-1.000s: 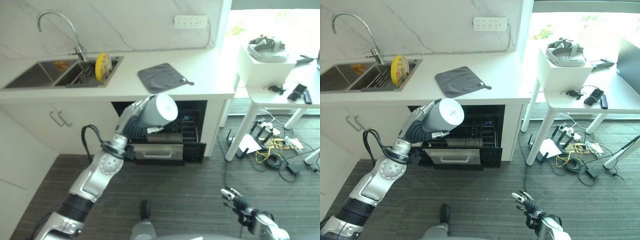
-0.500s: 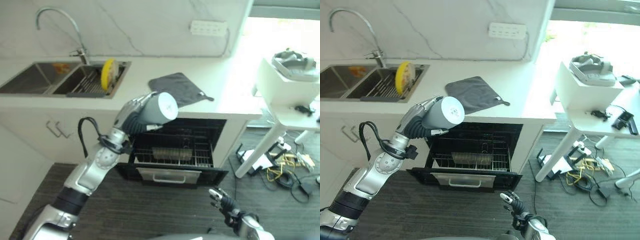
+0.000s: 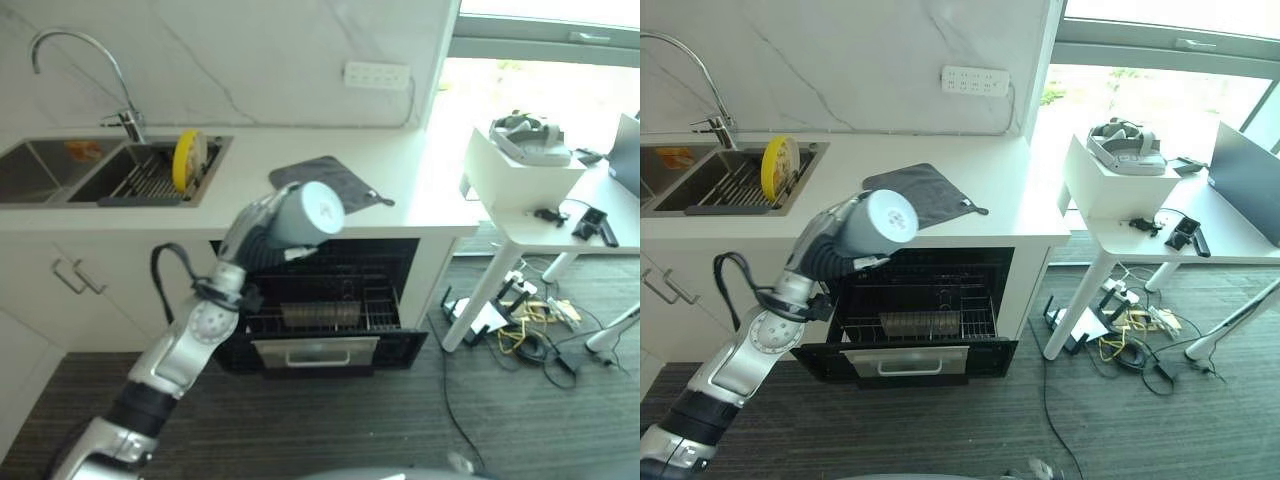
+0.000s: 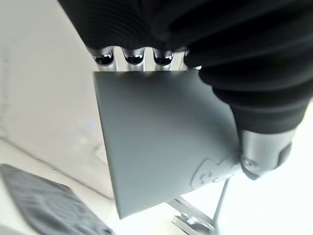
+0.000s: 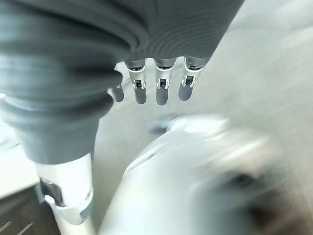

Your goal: Place the dishes in the dishwasher.

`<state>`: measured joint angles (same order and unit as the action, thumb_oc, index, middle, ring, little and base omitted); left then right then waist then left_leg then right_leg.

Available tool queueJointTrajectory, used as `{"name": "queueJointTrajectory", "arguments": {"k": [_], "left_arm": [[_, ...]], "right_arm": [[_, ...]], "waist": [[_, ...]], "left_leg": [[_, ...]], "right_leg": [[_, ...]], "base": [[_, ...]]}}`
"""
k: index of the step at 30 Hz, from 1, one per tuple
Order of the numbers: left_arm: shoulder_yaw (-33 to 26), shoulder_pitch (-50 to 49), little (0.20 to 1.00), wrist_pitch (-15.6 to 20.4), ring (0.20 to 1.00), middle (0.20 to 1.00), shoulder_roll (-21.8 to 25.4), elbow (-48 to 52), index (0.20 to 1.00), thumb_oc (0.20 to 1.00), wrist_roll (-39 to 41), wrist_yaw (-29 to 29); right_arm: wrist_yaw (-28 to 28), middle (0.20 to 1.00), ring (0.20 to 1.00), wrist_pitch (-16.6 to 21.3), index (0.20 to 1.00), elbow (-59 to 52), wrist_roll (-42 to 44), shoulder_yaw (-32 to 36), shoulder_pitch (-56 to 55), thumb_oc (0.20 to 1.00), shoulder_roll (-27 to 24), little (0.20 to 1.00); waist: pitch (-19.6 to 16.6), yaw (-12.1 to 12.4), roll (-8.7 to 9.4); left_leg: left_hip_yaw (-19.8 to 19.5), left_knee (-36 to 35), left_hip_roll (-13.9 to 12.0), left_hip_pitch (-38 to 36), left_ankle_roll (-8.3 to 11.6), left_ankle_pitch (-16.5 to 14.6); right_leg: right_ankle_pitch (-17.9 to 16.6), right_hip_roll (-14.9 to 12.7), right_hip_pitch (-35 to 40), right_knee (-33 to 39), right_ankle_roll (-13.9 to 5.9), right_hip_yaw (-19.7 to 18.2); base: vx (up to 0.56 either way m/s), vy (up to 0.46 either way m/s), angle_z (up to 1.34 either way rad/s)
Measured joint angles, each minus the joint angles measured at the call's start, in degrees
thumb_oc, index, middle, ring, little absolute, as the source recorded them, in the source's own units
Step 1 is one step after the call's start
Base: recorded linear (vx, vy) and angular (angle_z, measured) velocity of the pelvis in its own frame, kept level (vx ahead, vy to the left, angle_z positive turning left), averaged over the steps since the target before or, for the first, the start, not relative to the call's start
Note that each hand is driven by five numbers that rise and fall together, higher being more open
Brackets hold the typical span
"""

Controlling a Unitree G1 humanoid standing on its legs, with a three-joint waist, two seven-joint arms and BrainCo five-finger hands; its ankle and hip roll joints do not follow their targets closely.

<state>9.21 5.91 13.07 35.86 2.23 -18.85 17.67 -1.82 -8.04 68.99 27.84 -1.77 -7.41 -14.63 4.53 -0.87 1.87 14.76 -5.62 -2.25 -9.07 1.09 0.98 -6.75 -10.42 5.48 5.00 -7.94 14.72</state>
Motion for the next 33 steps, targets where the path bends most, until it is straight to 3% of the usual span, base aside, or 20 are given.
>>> {"name": "queueJointTrajectory", "arguments": {"k": [1, 2, 3, 4, 5, 8, 12, 15, 18, 21, 24, 26, 33], "left_arm": [[0.0, -0.8, 0.2, 0.0, 0.2, 0.2, -0.8, -0.1, 0.2, 0.2, 0.0, 0.0], [-0.1, -1.3, 0.2, -0.1, 0.2, 0.2, -3.4, 0.0, 0.2, 0.2, 1.8, 0.0], [-0.1, -1.3, 0.2, -0.1, 0.2, 0.2, -3.7, 0.0, 0.2, 0.2, 2.0, 0.0], [-0.2, -1.2, 0.2, -0.1, 0.2, 0.2, -6.0, 0.0, 0.2, 0.2, 6.2, 0.5], [-0.2, -1.0, 0.2, 0.1, 0.2, 0.2, -7.0, -0.1, 0.2, 0.2, 8.1, 0.8], [-0.9, -2.6, 0.2, 2.9, 0.2, 0.2, -9.8, -0.3, 0.2, 0.2, 14.0, 3.9], [-1.2, -3.3, 0.2, 5.3, 0.2, 0.2, -13.4, -3.1, 0.2, 0.2, 21.6, 5.9], [-1.2, -4.5, 0.2, 5.0, 0.2, 0.2, -21.0, -8.6, 0.2, 0.2, 30.3, 4.7], [-0.7, -6.6, 0.2, 4.6, 0.2, 0.2, -20.4, -5.9, 0.2, 0.2, 30.5, 7.5], [-0.3, -6.9, 0.2, 4.9, 0.2, 0.2, -20.0, -3.5, 0.2, 0.2, 24.3, 17.3], [-0.1, -7.1, 0.2, 5.1, 0.2, 0.2, -20.2, 0.2, 0.2, 0.2, 13.5, 27.7], [0.3, -5.4, 0.2, 4.5, 0.2, 0.2, -17.9, 0.5, 0.2, 0.2, 7.7, 33.8], [2.0, -2.4, 0.2, 2.6, 0.2, 0.2, -15.2, 1.2, 0.2, 0.2, -4.2, 41.8]], "right_arm": [[0.7, 1.0, 1.0, 0.7, 1.0, -1.6, 2.1, 0.8, -0.6, 1.0, -0.8, 1.0], [2.2, 1.0, 1.0, 4.1, 1.0, -7.6, 5.7, 5.9, -2.6, 1.0, -1.0, 1.0], [2.3, 1.0, 1.0, 4.4, 1.0, -8.1, 5.9, 6.1, -2.7, 1.0, -1.1, 1.0], [5.7, 1.0, 1.0, 10.7, 1.0, -16.8, 0.0, 5.5, -3.0, 1.0, -2.8, 1.0], [7.1, 1.0, 1.0, 13.7, 1.0, -21.0, -3.8, 4.1, -2.7, 1.0, -4.4, 1.0], [9.1, 1.0, 1.0, 18.0, 1.0, -37.1, -7.0, 0.2, -3.7, 1.0, -8.5, 1.0], [8.8, 1.0, 1.0, 23.6, 1.0, -50.1, -7.0, 0.2, -2.2, 1.0, -7.8, 1.0], [6.9, 1.0, 1.0, 25.0, 1.0, -73.0, -9.4, -2.3, -0.7, 1.0, -8.1, 1.0], [2.7, 1.0, 1.0, 25.3, 1.0, -81.2, -8.7, -2.2, 0.2, 1.0, -11.5, 1.0], [-3.5, 1.0, 1.0, 26.0, 1.0, -83.0, -6.2, -5.2, 1.6, 1.0, -12.0, 1.0], [-7.9, 1.0, 1.0, 25.9, 1.0, -83.8, -4.0, -14.1, 7.4, 1.0, -13.4, 1.0], [-8.4, 1.0, 1.0, 24.8, 1.0, -83.5, -3.6, -18.1, 12.1, 1.0, -14.1, 1.0], [-6.1, 1.0, 1.0, 20.7, 1.0, -83.0, -0.8, -22.0, 20.1, 1.0, -13.6, 1.0]], "waist": [[0.1, -0.3, -0.88], [0.1, -0.8, -1.98], [0.1, -0.8, -2.06], [0.1, -1.6, -2.68], [0.2, -2.4, -2.71], [0.2, -3.6, -2.7], [0.1, -4.0, -2.43], [0.1, -5.8, -2.27], [0.3, -5.5, -3.28], [0.1, -3.4, -4.14], [0.1, -0.1, -3.5], [0.1, 2.2, -2.77], [0.0, 7.4, -1.31]], "left_leg": [[0.1, 0.0, -0.8, -0.2, 0.45, 0.2], [0.6, 0.0, -1.8, -0.6, 1.16, 0.2], [0.6, 0.0, -1.9, -0.7, 1.2, 0.2], [1.6, 0.0, -2.8, -0.9, 1.94, 0.2], [1.6, 0.0, -3.3, -0.9, 2.11, 0.3], [1.8, 0.0, -3.8, -1.1, 2.46, 0.3], [2.9, 0.0, -3.8, -1.2, 2.52, 0.2], [3.6, 0.4, -3.2, -2.0, 2.37, 0.1], [3.4, 0.0, -3.0, -2.1, 1.97, -0.2], [2.3, 0.0, -2.8, -1.2, 1.43, -0.5], [-0.6, 0.0, -2.6, 0.1, 1.53, 0.1], [-2.9, 0.2, -2.4, 0.4, 1.97, 0.8], [-8.5, 0.4, -2.1, 1.4, 2.06, 1.5]], "right_leg": [[0.4, 0.8, 0.1, 0.0, 0.5, 0.0], [0.7, 2.0, 0.3, 0.4, 0.94, -0.4], [0.7, 2.1, 0.3, 0.4, 0.97, -0.4], [1.1, 3.2, 0.2, 0.4, 1.45, -1.5], [1.5, 3.5, 0.2, 0.3, 1.48, -1.5], [1.6, 4.1, -0.1, 0.3, 1.65, -1.7], [1.4, 4.3, -0.8, 0.3, 1.86, -2.8], [0.8, 4.0, -0.4, 0.0, 2.26, -3.5], [1.3, 3.7, 0.0, 0.1, 1.65, -3.6], [1.2, 3.1, 0.1, 0.0, 1.52, -2.6], [1.6, 2.8, 0.4, 0.0, 1.41, 0.2], [1.8, 2.9, 1.5, 0.0, 1.63, 2.3], [3.4, 2.8, 4.2, 0.0, 1.47, 6.8]], "base": [[0.0, -0.127, -0.15], [-0.01, -0.09, -0.12], [-0.03, -0.096, -0.32], [0.0, -0.073, -0.24], [0.03, -0.094, -0.23], [0.03, -0.073, -0.03], [0.05, -0.02, -0.13], [0.06, 0.016, -0.16], [0.03, 0.031, 0.03], [-0.01, -0.035, 0.21], [0.03, -0.083, 0.43], [0.04, -0.063, 0.61], [0.01, -0.063, 0.45]]}}
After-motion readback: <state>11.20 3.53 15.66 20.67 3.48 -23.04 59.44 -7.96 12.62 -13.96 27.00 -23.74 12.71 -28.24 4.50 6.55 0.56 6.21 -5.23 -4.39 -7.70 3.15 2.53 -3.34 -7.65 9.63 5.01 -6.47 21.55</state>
